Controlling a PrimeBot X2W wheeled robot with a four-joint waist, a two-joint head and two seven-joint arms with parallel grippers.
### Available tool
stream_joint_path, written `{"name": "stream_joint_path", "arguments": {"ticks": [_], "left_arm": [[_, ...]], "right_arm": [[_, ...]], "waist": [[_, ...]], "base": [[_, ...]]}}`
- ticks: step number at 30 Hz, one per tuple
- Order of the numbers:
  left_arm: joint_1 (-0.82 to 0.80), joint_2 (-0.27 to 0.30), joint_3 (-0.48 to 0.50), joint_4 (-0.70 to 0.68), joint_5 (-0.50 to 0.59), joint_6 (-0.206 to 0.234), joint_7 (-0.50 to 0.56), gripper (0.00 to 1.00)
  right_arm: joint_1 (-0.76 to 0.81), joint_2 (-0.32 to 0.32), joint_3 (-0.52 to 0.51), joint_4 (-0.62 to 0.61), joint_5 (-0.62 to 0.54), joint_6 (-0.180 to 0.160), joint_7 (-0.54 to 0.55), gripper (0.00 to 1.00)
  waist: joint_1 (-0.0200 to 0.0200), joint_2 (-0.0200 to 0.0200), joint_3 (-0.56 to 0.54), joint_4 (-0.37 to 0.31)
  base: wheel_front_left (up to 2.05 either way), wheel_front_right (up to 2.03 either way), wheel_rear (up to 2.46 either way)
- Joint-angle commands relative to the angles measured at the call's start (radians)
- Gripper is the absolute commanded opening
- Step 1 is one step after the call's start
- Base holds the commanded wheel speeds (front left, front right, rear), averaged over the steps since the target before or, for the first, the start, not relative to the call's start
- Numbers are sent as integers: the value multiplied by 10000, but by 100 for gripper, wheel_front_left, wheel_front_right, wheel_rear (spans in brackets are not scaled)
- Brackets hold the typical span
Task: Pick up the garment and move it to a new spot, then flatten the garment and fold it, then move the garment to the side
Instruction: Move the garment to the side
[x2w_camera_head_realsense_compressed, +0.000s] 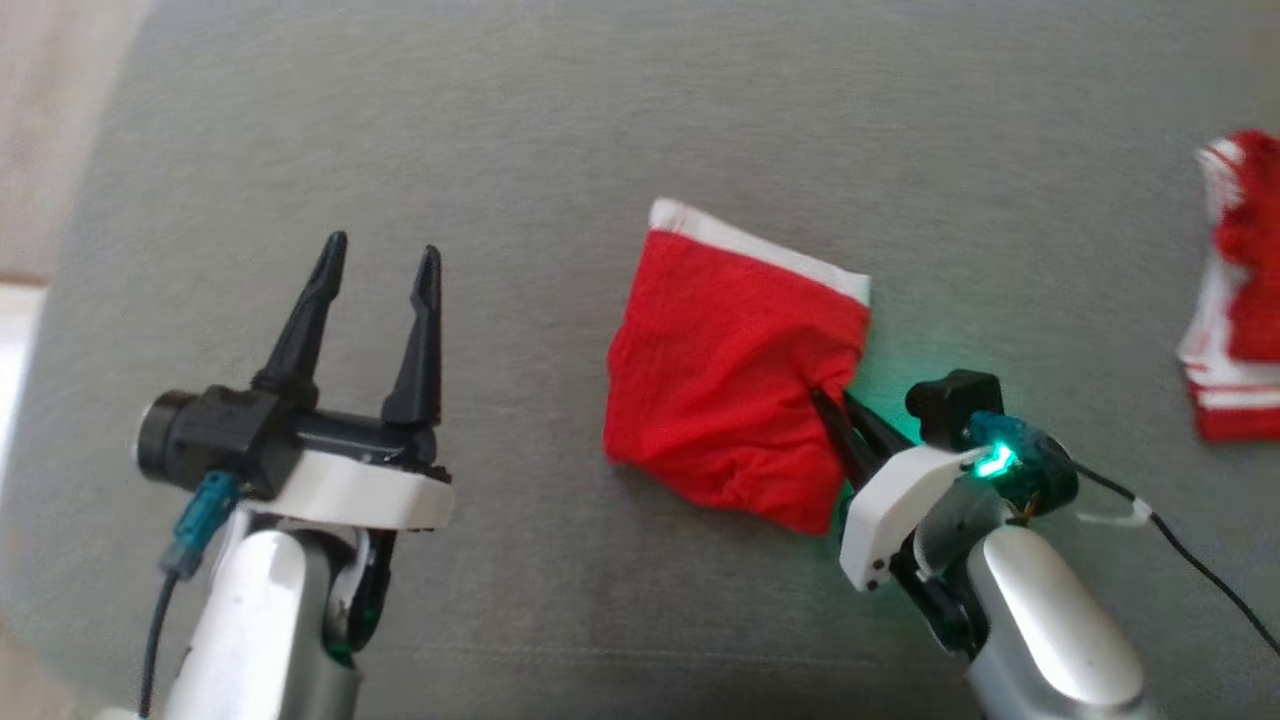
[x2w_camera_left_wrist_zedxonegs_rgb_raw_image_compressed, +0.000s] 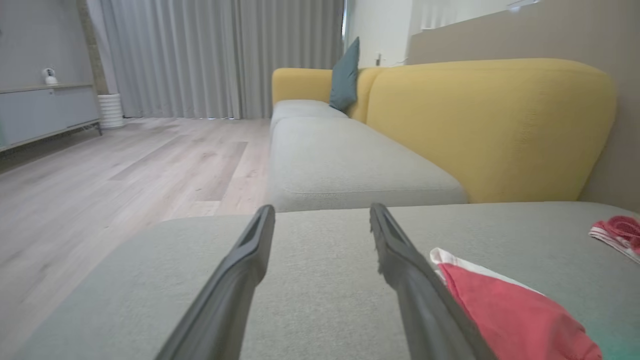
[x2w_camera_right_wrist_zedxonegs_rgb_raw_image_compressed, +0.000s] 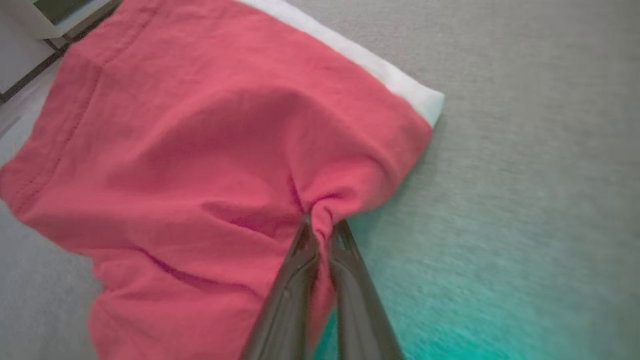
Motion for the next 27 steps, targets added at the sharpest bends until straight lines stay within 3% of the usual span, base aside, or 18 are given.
{"name": "stream_joint_path", "arguments": {"ticks": [1, 6, 13, 17, 21, 27], "left_arm": [[-177, 205, 391, -432, 80, -20, -50, 100], [-216, 381, 325, -632, 153, -127, -50, 100], [-506, 601, 125, -962, 233, -258, 119, 100], [-700, 760, 7, -1168, 291, -337, 293, 100], [-970, 929, -171, -1386, 362, -442, 453, 100], [-1221, 1105, -364, -1605, 396, -532, 543, 100]], "right_arm": [[30, -79, 245, -378, -51, -7, 24, 0], [46, -729, 422, -1036, -65, -7, 49, 0], [-634, -1565, 514, -1445, 49, -7, 33, 0], [-1303, -2066, 466, -1462, 31, -7, -88, 0], [-1961, -2995, 273, -1588, -111, -7, -134, 0], [-2366, -4084, -910, -2062, -491, -7, 160, 0]], "waist": [[0, 0, 63, -922], [0, 0, 322, -2161], [0, 0, 1023, -3283], [0, 0, 1457, -3637], [0, 0, 1874, -3771], [0, 0, 2296, -3925]], "base": [[0, 0, 0], [0, 0, 0], [0, 0, 0], [0, 0, 0], [0, 0, 0], [0, 0, 0]]}}
